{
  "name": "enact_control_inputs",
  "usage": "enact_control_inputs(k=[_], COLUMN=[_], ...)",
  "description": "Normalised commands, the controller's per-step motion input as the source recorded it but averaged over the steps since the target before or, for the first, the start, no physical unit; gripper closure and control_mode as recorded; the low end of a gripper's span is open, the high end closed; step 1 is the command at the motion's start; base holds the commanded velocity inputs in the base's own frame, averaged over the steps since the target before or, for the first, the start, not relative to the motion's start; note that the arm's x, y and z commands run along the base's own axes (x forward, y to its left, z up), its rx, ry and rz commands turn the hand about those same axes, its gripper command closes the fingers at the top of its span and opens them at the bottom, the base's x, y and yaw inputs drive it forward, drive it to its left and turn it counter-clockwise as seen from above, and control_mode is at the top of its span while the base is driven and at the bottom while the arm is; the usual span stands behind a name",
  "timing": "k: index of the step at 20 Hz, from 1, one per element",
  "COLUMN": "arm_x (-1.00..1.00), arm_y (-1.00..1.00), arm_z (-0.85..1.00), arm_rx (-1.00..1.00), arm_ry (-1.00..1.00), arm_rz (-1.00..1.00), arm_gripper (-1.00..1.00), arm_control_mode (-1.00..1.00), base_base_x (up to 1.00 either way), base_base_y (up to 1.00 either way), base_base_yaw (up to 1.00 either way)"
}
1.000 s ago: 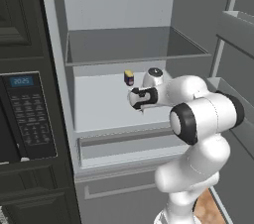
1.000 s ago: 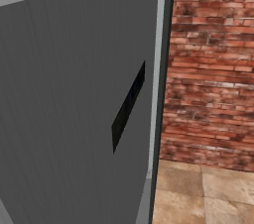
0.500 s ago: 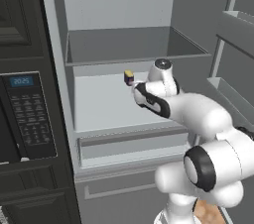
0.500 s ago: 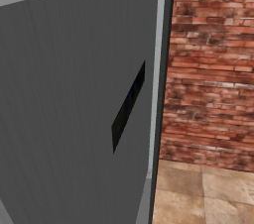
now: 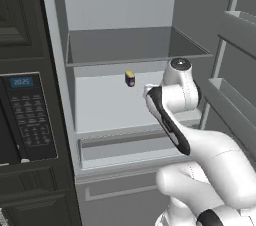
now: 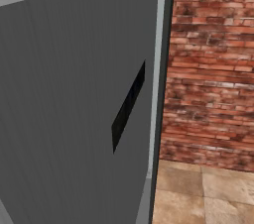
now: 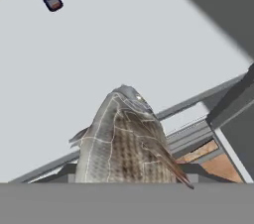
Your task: Take the fish out of the fridge, briefly rinse it in the sink, and place it on the tray next to the sink.
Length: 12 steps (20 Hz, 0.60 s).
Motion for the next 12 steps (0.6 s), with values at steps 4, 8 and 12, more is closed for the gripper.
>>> enact_control_inputs(k=[4,8,12], arm_x=[-1.0,-1.0,-0.94], arm_y=[-0.17,0.0,0.01], arm_z=[0.88,1.0,1.0], arm_rx=[0.0,0.0,0.0], arm_ry=[0.0,-0.02,-0.05], arm_rz=[-0.02,0.0,0.0], arm_gripper=[1.0,1.0,1.0], arm_control_mode=[-1.0,-1.0,-1.0], base_base_x=[0.0,0.0,0.0], base_base_y=[0.0,0.0,0.0], base_base_yaw=[0.0,0.0,0.0])
